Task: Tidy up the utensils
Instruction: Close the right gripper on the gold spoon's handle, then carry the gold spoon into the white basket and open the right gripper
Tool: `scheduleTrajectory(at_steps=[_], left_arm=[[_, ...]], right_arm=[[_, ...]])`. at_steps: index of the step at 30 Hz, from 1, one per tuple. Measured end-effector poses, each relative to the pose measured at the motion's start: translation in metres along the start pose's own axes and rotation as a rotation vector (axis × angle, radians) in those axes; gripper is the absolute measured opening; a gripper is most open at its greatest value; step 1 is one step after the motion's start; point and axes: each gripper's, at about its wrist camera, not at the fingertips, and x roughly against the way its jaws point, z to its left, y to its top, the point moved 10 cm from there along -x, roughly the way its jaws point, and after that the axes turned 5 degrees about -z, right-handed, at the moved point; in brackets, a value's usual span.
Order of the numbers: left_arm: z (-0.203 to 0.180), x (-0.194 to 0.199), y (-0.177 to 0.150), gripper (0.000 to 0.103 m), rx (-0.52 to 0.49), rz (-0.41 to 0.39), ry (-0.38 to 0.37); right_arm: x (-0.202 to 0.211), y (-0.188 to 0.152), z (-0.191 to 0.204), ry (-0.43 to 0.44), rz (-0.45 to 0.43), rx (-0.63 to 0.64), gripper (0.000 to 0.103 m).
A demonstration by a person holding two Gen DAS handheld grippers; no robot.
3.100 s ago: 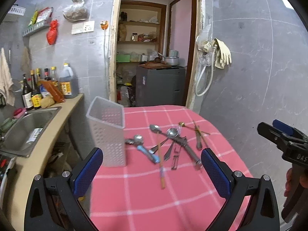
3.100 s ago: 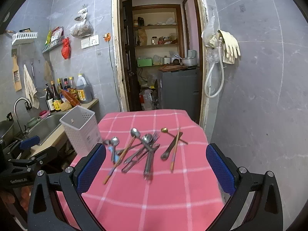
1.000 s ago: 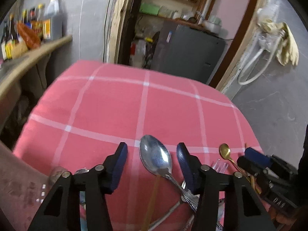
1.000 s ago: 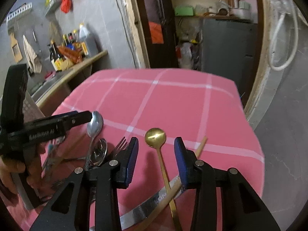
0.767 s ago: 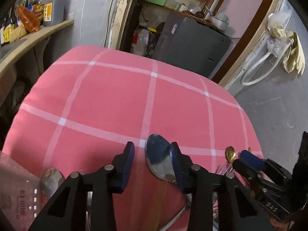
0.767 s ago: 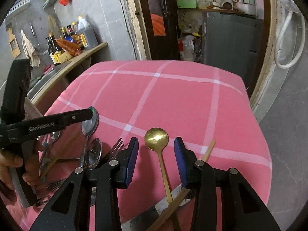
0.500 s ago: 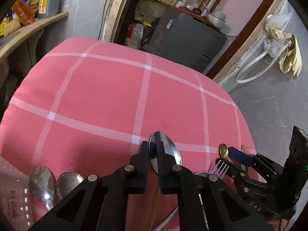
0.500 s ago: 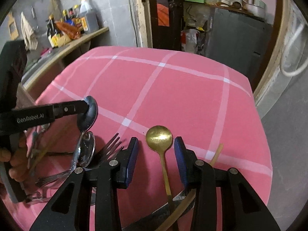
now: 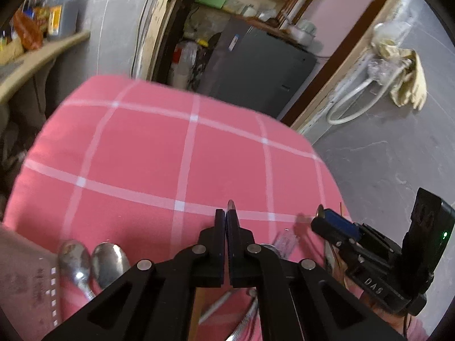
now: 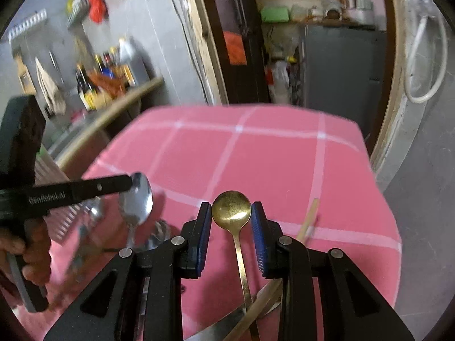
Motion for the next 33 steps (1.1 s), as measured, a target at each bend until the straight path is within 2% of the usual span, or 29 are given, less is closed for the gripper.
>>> scheduleTrajectory(at_steps=[8, 12, 17, 21, 25, 29, 33], left_arm=[[-0.018, 0.061, 0.021, 0.002, -0.104, -0.161, 0.025], [-0.028, 0.101, 0.043, 0.002, -0.138, -0.27, 0.041], [-0.028, 0.147, 0.072, 0.002, -0.145, -0.356, 0.055], [-0.016, 0.192, 0.092, 0.002, -0.142, -0.411, 0.07], [0.004, 0.239, 0.114, 0.002, -0.159, -0.477, 0.116], [0.038, 0.282, 0.134, 0.002, -0.183, -0.552, 0.212], [0.08, 0.306, 0.139, 0.002, -0.2, -0.606, 0.31]], right_arm=[[0.048, 0.045, 0.015, 0.03, -0.195, -0.044, 0.025], [0.076, 0.071, 0.034, 0.046, -0.276, -0.043, 0.025], [0.104, 0.105, 0.069, 0.08, -0.355, -0.031, 0.025], [0.123, 0.128, 0.107, 0.119, -0.41, -0.021, 0.025], [0.133, 0.149, 0.154, 0.18, -0.456, -0.013, 0.025], [0.126, 0.162, 0.205, 0.266, -0.497, -0.033, 0.025], [0.107, 0.16, 0.253, 0.356, -0.531, -0.07, 0.025]])
